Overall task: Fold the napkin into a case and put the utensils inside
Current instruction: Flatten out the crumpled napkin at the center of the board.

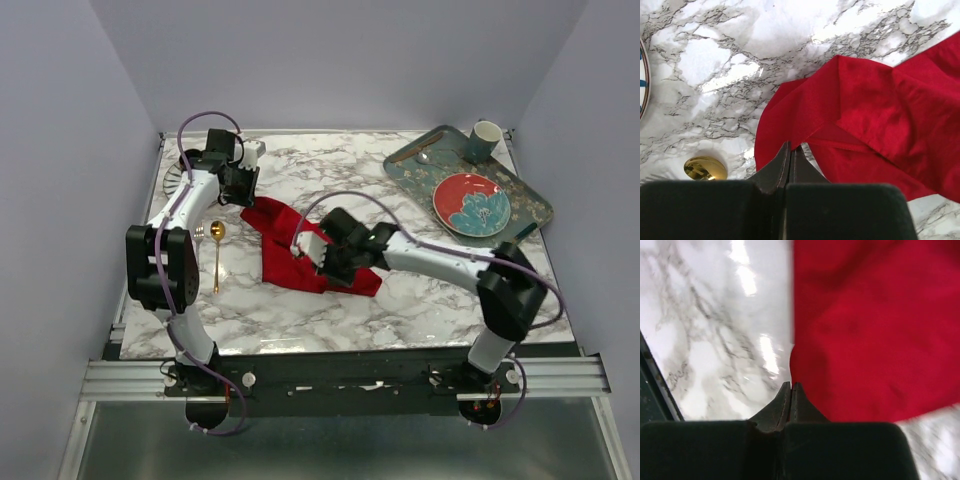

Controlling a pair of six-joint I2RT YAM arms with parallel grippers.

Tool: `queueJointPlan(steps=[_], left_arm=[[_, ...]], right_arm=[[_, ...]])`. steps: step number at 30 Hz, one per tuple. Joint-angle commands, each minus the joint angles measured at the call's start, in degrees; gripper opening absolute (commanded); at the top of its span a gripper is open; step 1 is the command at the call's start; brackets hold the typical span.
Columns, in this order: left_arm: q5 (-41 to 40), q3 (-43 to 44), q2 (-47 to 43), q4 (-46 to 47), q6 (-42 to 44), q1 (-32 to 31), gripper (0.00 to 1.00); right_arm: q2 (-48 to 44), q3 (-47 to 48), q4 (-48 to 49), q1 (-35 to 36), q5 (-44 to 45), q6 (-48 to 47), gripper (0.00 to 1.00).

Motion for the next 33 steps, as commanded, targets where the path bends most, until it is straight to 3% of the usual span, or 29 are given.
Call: queueJointPlan(steps=[1, 5, 11, 19, 24, 33], left_arm=[[4.3, 2.0, -6.1, -4.0, 4.9, 0.3, 0.00], [0.1, 3.4, -10.7, -5.7, 10.5, -2.3, 0.00], [-3.9, 9.1, -17.6, -9.4, 13.9, -4.7, 0.00], [-7.8, 12.7, -29.3, -9.5, 21.0, -9.4, 0.00], [-11.3, 13.2, -37.2, -8.6, 20.9, -11.4, 0.00], [-0.6, 15.3, -48.5, -9.8, 21.6, -11.8, 0.00]], right_arm=[[-13.2, 1.5, -0.2, -8.8, 2.8, 1.5, 0.01], [-20.4, 4.0, 0.4, -17.4, 2.8, -0.1, 0.01], [-25.5, 7.2, 3.1, -24.3, 4.3, -1.4, 0.01], [-33.3, 13.8, 5.9, -27.0, 7.1, -2.3, 0.01], [-38.5, 16.9, 5.5, -27.0, 7.6, -4.3, 0.01], [-44.7, 28.0, -3.5, -26.9, 3.1, -5.0, 0.01]])
